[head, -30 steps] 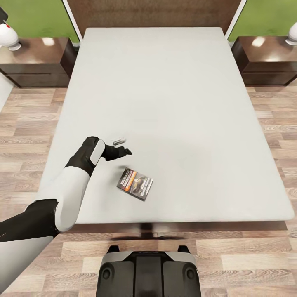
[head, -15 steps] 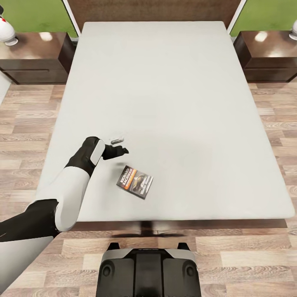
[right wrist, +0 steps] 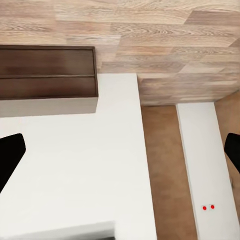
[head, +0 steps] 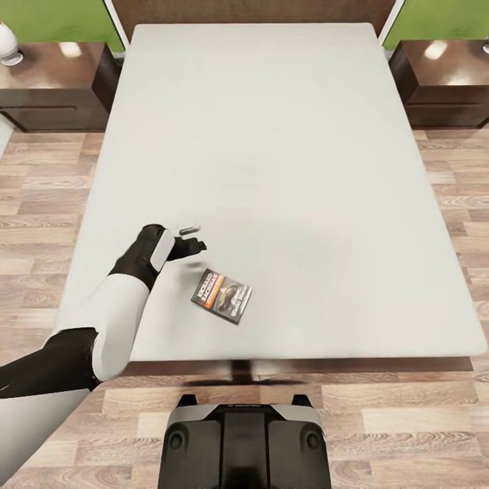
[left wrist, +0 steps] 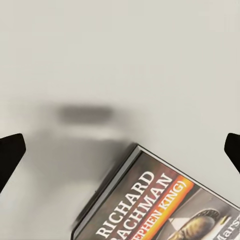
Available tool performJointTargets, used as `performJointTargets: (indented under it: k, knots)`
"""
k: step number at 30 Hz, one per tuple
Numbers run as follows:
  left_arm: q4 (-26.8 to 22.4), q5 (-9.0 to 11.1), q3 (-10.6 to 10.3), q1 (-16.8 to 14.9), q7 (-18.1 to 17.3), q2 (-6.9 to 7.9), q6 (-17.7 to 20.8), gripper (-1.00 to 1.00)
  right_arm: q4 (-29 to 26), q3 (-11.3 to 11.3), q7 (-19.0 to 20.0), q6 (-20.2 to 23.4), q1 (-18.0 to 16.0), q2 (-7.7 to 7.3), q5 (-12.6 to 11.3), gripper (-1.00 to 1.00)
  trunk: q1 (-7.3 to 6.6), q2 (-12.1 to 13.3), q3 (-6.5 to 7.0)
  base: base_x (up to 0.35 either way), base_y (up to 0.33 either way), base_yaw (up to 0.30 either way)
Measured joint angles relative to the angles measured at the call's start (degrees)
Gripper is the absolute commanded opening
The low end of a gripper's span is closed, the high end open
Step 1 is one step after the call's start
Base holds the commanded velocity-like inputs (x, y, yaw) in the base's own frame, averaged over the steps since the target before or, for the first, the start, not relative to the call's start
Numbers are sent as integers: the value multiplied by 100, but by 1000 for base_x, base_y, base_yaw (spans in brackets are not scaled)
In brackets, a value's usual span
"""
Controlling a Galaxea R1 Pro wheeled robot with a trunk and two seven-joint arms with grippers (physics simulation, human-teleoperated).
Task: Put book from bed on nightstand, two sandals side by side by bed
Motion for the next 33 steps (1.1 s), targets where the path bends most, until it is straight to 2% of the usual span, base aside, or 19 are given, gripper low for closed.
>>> performJointTargets:
  k: [12, 33]
  knots:
    - [-20, 10, 0, -11, 83, -136, -29, 100, 4, 6, 0, 0, -1, 9, 5, 100, 0, 0, -111, 0, 0, 0]
    - [-30, 11, -1, -13, 91, -171, -43, 100, 1, 7, 0, -16, -1, 11, 6, 100, 0, 0, -262, 0, 0, 0]
